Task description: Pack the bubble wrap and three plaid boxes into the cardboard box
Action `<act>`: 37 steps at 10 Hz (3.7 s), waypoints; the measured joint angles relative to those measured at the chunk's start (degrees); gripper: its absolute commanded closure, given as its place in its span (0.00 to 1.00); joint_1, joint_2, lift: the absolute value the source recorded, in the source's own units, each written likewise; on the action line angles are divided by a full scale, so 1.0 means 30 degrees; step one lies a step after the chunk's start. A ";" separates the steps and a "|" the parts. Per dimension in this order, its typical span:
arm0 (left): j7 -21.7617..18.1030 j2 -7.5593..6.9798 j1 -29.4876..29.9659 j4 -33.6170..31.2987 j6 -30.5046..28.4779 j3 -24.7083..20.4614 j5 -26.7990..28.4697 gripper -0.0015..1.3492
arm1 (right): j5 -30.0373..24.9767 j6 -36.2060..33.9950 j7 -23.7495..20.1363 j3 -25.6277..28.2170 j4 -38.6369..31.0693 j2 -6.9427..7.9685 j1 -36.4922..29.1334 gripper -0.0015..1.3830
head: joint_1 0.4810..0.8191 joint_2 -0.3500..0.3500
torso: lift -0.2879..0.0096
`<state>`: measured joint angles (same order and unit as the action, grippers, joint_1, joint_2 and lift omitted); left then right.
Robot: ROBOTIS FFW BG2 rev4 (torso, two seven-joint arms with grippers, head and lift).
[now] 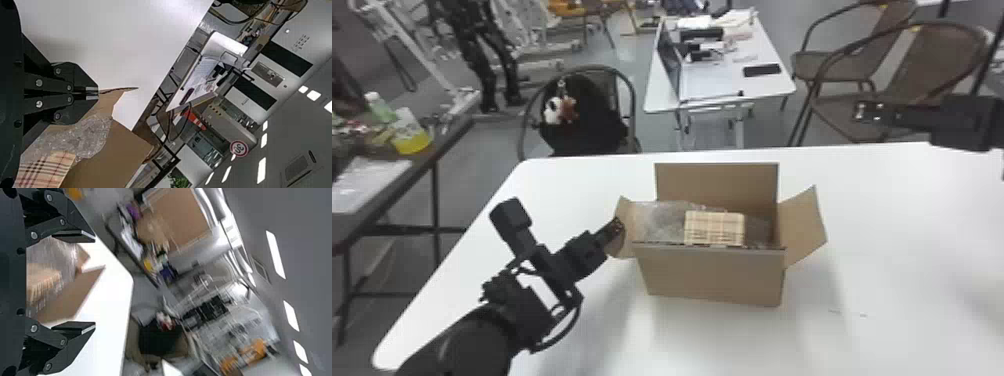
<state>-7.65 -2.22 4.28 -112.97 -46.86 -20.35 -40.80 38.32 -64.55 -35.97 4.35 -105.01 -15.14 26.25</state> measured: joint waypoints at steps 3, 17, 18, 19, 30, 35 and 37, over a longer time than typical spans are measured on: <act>-0.0018 0.0470 0.0745 -0.0469 0.0676 -0.0672 -0.0057 0.90 | -0.3863 0.4184 0.1558 0.4277 -0.6937 0.0179 -0.8223 0.34 | 0.46 0.58 | 0.38; -0.0234 0.0739 0.1952 -0.1192 0.1005 -0.1930 0.0038 0.90 | -0.8533 1.9240 -0.1871 0.8757 0.2980 0.2708 -1.3201 0.34 | 0.63 0.35 | 0.38; -0.0270 0.0739 0.1997 -0.1192 0.1018 -0.1981 0.0038 0.90 | -0.8658 1.9333 -0.1902 0.8360 0.3647 0.2498 -1.2699 0.34 | 0.63 0.37 | 0.38; -0.0293 0.0739 0.2022 -0.1192 0.1021 -0.2021 0.0038 0.90 | -0.8783 1.9472 -0.1899 0.7973 0.4192 0.2293 -1.2212 0.34 | 0.63 0.37 | 0.38; -0.0351 0.0739 0.2085 -0.1191 0.1176 -0.2109 0.0273 0.90 | -0.5039 1.0943 0.1631 0.4826 -0.3009 0.1077 -1.1698 0.94 | 0.63 0.55 | 0.38; -0.0296 0.0739 0.1169 -0.0953 0.0857 -0.1207 0.1090 0.90 | 1.0962 0.0591 0.6065 -0.1889 -0.0040 -0.1964 -0.2039 0.94 | 0.47 0.85 | 0.38; -0.0285 0.0739 0.0819 -0.0756 0.0856 -0.0784 0.1173 0.90 | 1.0750 0.0514 0.1277 -0.5255 0.5565 -0.1276 0.1697 0.94 | 0.42 0.92 | 0.38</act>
<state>-8.50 0.00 6.74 -115.24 -44.30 -22.70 -37.29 70.58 -63.01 -32.14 -11.42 -88.32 -18.97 31.34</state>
